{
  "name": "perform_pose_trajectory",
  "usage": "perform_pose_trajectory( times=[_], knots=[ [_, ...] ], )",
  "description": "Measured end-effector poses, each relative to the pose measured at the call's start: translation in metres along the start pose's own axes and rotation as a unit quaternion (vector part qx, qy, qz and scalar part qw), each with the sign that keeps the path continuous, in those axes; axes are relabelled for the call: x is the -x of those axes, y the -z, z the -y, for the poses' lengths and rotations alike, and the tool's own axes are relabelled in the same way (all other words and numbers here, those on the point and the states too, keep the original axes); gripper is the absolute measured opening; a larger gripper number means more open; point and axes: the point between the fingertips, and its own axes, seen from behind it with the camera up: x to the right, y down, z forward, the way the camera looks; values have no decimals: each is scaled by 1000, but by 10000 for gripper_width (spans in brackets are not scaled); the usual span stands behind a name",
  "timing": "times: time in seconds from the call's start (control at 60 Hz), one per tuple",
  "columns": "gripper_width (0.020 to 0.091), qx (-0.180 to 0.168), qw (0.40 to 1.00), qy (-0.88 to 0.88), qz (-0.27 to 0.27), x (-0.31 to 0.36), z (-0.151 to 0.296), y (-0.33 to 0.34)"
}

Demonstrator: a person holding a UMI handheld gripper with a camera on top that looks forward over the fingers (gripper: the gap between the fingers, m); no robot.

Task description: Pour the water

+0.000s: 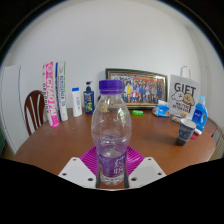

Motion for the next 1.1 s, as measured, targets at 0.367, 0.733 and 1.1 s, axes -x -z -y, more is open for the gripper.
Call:
perform_pose_trajectory(
  times=[0.367, 0.733, 1.1],
  knots=[
    [314, -35, 940, -305, 152, -22, 151, 11],
    [314, -16, 684, -688, 243, -135, 195, -39],
    [314, 20, 525, -815, 244, -190, 164, -78]
  ],
)
